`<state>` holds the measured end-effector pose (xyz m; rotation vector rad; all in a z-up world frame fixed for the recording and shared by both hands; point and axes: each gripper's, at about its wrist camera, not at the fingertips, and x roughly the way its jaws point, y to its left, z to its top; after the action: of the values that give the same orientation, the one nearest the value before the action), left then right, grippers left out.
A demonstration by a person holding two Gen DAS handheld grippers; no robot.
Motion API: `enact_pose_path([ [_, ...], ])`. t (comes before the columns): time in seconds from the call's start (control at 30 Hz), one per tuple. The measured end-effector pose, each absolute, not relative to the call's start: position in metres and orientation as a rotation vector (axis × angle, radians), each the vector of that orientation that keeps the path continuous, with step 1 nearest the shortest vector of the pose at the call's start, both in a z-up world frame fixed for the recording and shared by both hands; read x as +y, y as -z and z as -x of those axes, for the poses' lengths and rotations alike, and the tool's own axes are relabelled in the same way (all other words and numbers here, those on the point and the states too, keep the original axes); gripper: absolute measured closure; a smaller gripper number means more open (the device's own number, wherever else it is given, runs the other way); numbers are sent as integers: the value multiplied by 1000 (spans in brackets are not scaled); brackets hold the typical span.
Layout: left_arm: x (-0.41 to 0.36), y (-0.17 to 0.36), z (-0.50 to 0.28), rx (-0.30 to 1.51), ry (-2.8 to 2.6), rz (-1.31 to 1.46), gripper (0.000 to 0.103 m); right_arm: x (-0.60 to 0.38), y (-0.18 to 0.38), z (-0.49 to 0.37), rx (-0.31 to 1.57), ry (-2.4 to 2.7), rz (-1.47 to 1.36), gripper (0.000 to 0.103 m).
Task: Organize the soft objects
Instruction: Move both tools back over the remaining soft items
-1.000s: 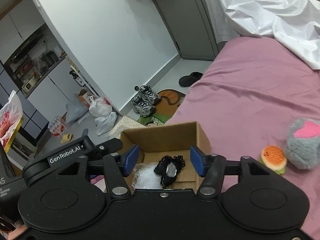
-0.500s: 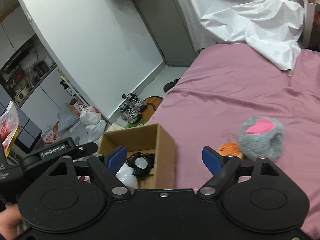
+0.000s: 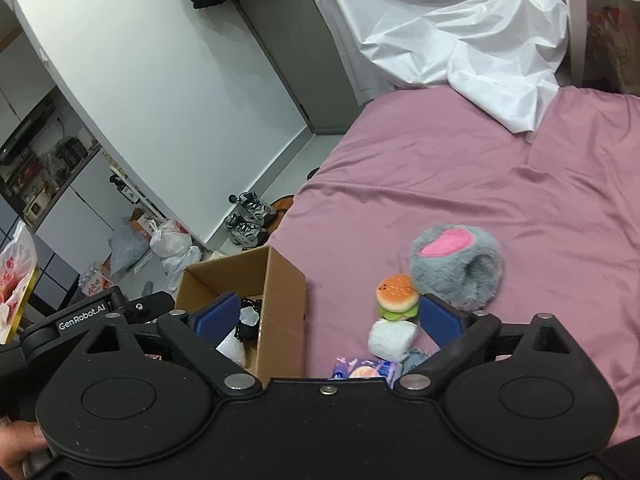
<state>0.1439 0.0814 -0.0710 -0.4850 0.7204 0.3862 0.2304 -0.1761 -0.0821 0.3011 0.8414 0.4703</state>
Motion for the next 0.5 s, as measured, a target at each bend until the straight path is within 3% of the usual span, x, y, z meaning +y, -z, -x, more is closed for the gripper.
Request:
enact_pose_path([
  [0.5, 37, 57, -130, 757, -350, 434, 14, -211, 86, -227, 908, -501, -323, 0],
])
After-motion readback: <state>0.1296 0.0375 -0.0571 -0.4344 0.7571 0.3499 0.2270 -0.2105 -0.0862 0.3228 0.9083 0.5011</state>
